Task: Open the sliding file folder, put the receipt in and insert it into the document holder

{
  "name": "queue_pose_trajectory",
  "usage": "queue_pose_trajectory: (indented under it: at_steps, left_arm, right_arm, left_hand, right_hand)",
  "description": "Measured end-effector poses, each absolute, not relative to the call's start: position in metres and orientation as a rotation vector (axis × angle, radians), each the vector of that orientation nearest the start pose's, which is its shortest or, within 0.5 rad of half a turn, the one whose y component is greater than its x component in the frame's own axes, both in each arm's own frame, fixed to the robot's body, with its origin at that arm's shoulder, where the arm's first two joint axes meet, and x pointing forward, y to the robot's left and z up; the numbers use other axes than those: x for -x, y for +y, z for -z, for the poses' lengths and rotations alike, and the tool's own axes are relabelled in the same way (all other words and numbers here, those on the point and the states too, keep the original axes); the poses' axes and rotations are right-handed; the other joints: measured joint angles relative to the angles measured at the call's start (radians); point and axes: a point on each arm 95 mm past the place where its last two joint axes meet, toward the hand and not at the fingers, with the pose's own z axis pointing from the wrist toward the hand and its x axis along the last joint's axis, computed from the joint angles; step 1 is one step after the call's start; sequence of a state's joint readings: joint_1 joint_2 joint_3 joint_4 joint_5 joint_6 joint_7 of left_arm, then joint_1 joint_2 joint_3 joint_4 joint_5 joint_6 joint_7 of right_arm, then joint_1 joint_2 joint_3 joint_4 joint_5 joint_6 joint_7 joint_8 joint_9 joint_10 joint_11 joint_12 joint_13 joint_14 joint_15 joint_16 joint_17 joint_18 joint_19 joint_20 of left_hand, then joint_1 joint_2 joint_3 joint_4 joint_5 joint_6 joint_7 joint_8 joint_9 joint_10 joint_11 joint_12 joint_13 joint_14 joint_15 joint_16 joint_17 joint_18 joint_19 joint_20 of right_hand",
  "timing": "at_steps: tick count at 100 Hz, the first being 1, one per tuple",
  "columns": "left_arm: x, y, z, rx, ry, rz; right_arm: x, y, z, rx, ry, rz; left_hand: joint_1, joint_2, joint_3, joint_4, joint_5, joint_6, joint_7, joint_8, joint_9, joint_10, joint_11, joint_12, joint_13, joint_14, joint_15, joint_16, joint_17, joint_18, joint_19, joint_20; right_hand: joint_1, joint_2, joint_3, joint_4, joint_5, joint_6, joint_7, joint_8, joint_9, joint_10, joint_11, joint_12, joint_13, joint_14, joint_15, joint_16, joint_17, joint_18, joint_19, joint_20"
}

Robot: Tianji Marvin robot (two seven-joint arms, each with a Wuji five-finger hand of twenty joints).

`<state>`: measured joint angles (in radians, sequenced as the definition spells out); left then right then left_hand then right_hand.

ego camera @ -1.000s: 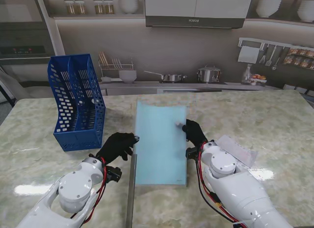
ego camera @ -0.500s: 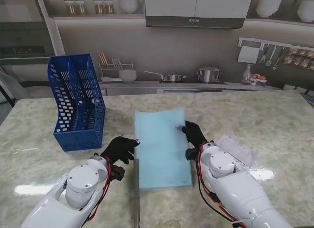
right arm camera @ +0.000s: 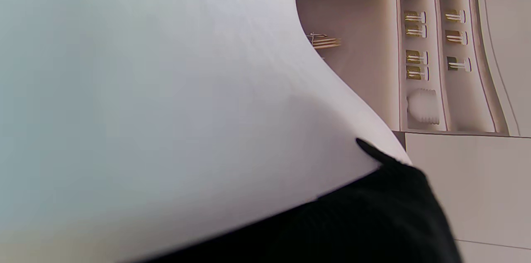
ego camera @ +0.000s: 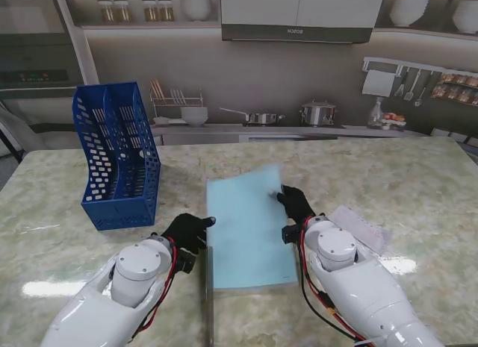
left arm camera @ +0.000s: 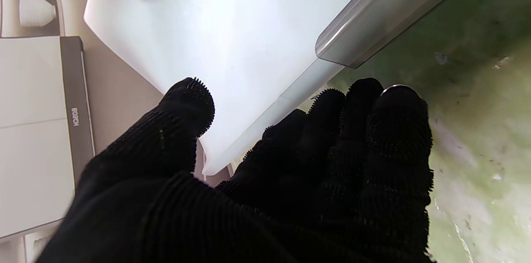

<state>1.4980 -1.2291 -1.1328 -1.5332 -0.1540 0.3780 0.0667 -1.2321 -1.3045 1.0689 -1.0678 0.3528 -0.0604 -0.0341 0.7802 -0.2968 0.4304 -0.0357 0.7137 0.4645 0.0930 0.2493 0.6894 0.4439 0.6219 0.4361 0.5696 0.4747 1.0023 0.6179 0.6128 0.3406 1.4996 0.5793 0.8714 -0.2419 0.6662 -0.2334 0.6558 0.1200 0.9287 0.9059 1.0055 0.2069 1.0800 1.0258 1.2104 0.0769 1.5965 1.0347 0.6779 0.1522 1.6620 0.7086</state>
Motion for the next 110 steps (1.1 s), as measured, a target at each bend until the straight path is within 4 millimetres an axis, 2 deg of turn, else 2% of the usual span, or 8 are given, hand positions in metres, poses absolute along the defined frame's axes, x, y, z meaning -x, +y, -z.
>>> queue_pose_trajectory:
  at_steps: [16, 44, 56, 66, 78, 89, 96, 110]
  left_arm:
    - [-0.407, -0.046, 0.366, 2.598, 0.685, 1.624]
    - [-0.408, -0.035, 0.353, 2.554, 0.687, 1.62]
    - [-0.409, -0.032, 0.347, 2.519, 0.645, 1.638]
    - [-0.409, -0.031, 0.341, 2.458, 0.607, 1.705]
    - [-0.409, -0.038, 0.336, 2.397, 0.556, 1.815]
    - [-0.408, -0.052, 0.336, 2.502, 0.476, 1.855]
    - [-0.409, -0.063, 0.336, 2.519, 0.505, 1.868]
    - [-0.414, -0.078, 0.34, 2.537, 0.56, 1.857]
  right_arm:
    - [-0.482, 0.036, 0.386, 2.349, -0.362, 1.856]
    - [-0.482, 0.034, 0.388, 2.372, -0.351, 1.837]
    - [-0.481, 0.034, 0.388, 2.38, -0.348, 1.829]
    - [-0.48, 0.034, 0.388, 2.383, -0.347, 1.827]
    - [-0.48, 0.034, 0.388, 2.39, -0.351, 1.822]
    - [-0.48, 0.034, 0.388, 2.388, -0.354, 1.82]
    - [-0.48, 0.035, 0.388, 2.387, -0.357, 1.819]
    - [-0.48, 0.035, 0.389, 2.382, -0.358, 1.811]
  left_hand:
    - [0.0, 0.001, -0.03, 0.0, -0.019, 0.0, 0.0, -0.018, -0.022, 0.004, -0.019, 0.0, -0.003, 0.003, 0.0, 0.0, -0.001, 0.0, -0.001, 0.0]
    - [0.0, 0.021, -0.07, 0.0, -0.057, 0.0, -0.008, -0.022, -0.04, 0.055, -0.032, -0.004, -0.003, 0.01, 0.0, 0.0, 0.019, 0.007, -0.001, 0.0]
    - [0.0, 0.021, -0.07, 0.0, -0.072, 0.0, -0.009, -0.022, -0.057, 0.056, -0.046, -0.013, -0.011, 0.012, 0.0, 0.0, 0.021, 0.007, -0.001, 0.0]
    - [0.002, 0.021, -0.081, 0.0, -0.077, 0.0, -0.009, -0.025, -0.084, 0.056, -0.047, -0.013, -0.039, 0.017, 0.0, 0.0, -0.01, 0.008, -0.003, 0.0]
    - [0.026, 0.026, -0.062, 0.0, -0.049, -0.028, -0.006, -0.02, -0.081, 0.004, -0.034, -0.014, -0.061, 0.01, -0.01, -0.001, -0.052, -0.006, -0.015, 0.0]
    - [0.026, 0.007, -0.005, 0.0, -0.025, -0.069, 0.004, 0.001, -0.057, -0.036, -0.022, -0.014, -0.061, -0.005, -0.035, -0.021, -0.078, -0.017, -0.054, 0.0]
    - [0.026, -0.005, 0.006, 0.0, -0.007, -0.095, 0.013, 0.011, -0.04, -0.067, -0.02, -0.014, -0.065, -0.013, -0.058, -0.031, -0.105, -0.022, -0.078, 0.0]
    - [0.037, -0.028, 0.044, 0.0, 0.003, -0.154, 0.014, 0.022, -0.039, -0.117, -0.022, -0.014, -0.135, -0.031, -0.127, -0.061, -0.227, -0.03, -0.16, 0.0]
  right_hand:
    - [0.0, 0.0, 0.004, 0.0, 0.0, 0.002, 0.001, -0.001, 0.0, 0.0, 0.002, 0.0, 0.0, 0.0, 0.0, -0.001, 0.002, 0.001, 0.0, 0.0]
    - [0.0, -0.011, 0.019, 0.0, 0.003, 0.012, 0.002, -0.013, 0.0, 0.004, 0.005, 0.0, 0.003, 0.004, 0.0, -0.012, 0.004, 0.009, 0.003, 0.0]
    - [0.0, -0.011, 0.02, 0.0, 0.004, 0.014, 0.002, -0.013, 0.0, 0.005, 0.011, 0.0, 0.009, 0.005, 0.0, -0.013, 0.008, 0.009, 0.005, -0.001]
    - [0.0, -0.011, 0.02, 0.0, 0.004, 0.016, 0.002, -0.013, 0.0, 0.005, 0.011, 0.0, 0.009, 0.005, 0.0, -0.013, 0.008, 0.009, 0.005, -0.001]
    - [0.0, -0.012, 0.026, 0.0, 0.004, 0.021, 0.002, -0.013, 0.0, 0.005, 0.011, 0.0, 0.009, 0.005, 0.001, -0.023, 0.009, 0.01, 0.005, -0.002]
    - [0.0, -0.012, 0.027, -0.001, 0.004, 0.022, 0.002, -0.013, 0.0, 0.005, 0.011, 0.0, 0.01, 0.005, 0.001, -0.023, 0.009, 0.01, 0.007, -0.009]
    - [0.0, -0.012, 0.028, -0.001, 0.004, 0.022, 0.002, -0.014, 0.0, 0.005, 0.011, 0.0, 0.01, 0.005, 0.001, -0.023, 0.009, 0.01, 0.007, -0.01]
    - [0.0, -0.014, 0.03, -0.001, 0.004, 0.023, 0.002, -0.024, 0.0, 0.006, 0.011, 0.0, 0.01, 0.005, 0.001, -0.024, 0.009, 0.01, 0.007, -0.01]
